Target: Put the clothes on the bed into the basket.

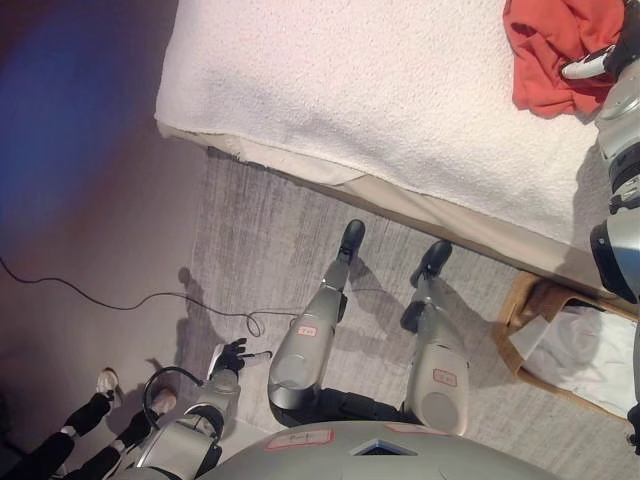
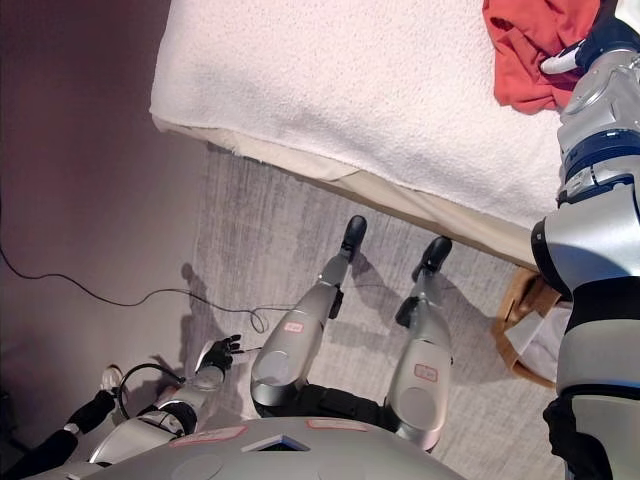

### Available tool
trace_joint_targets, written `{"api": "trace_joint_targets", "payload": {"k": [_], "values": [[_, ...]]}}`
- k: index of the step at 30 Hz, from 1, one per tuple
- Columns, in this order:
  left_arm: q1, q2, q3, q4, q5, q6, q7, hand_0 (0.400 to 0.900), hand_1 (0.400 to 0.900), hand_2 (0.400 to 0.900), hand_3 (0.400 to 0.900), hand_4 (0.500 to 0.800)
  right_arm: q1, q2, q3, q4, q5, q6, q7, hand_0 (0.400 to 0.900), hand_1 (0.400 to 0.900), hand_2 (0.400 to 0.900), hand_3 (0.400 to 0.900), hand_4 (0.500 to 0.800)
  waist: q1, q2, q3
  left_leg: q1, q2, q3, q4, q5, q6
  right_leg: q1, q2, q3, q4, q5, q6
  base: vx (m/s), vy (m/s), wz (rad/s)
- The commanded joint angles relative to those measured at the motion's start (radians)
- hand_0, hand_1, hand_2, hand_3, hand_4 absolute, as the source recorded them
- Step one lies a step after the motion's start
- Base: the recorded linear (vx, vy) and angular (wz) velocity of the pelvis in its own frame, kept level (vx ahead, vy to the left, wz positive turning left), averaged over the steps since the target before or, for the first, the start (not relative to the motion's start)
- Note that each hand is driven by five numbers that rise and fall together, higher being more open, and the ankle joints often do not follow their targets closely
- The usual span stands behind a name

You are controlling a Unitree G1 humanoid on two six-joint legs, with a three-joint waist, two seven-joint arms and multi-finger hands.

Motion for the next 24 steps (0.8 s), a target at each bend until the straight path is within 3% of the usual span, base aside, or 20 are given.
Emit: {"api": "trace_joint_targets", "payload": {"k": [1, 2, 15, 24], "values": [[0.011, 0.046, -0.027, 0.057, -0.030, 0.015, 0.019, 0.900, 0.900, 0.900, 0.900, 0.800, -0.101, -0.064, 0.108, -0.021, 0.043, -0.031, -0.008, 0.900, 0.900, 0.900, 0.900, 0.800, 0.013, -0.019, -0.007, 0.036, 0.002, -0.004, -0.037, 0.007, -0.008, -0.056, -0.043, 0.100, 0.067, 0.019, 0.051, 0.00, 0.000, 0.00], [0.011, 0.047, -0.025, 0.056, -0.030, 0.015, 0.020, 0.900, 0.900, 0.900, 0.900, 0.800, -0.099, -0.067, 0.101, -0.026, 0.059, -0.033, -0.008, 0.400, 0.400, 0.400, 0.400, 0.500, 0.011, -0.019, -0.007, 0.038, 0.001, -0.003, -0.037, 0.007, -0.007, -0.054, -0.043, 0.101, 0.066, 0.019, 0.051, 0.00, 0.000, 0.00], [0.016, 0.067, -0.004, 0.078, -0.030, 0.016, 0.029, 0.900, 0.900, 0.900, 0.900, 0.800, -0.096, -0.062, 0.085, -0.019, 0.107, -0.036, 0.002, 0.400, 0.400, 0.400, 0.400, 0.500, -0.019, -0.043, -0.027, 0.114, -0.012, 0.030, -0.037, -0.024, 0.007, 0.023, -0.044, 0.132, 0.036, 0.028, 0.057, 0.01, 0.026, -0.10], [0.018, 0.073, 0.022, 0.106, -0.017, 0.021, 0.028, 0.900, 0.900, 0.900, 0.900, 0.800, -0.061, -0.055, 0.064, -0.026, 0.101, -0.042, 0.000, 0.400, 0.400, 0.400, 0.400, 0.500, -0.051, -0.085, -0.070, 0.180, -0.020, 0.077, -0.037, -0.053, 0.018, 0.097, -0.039, 0.157, -0.034, 0.064, 0.068, 0.00, 0.048, -0.20]]}}
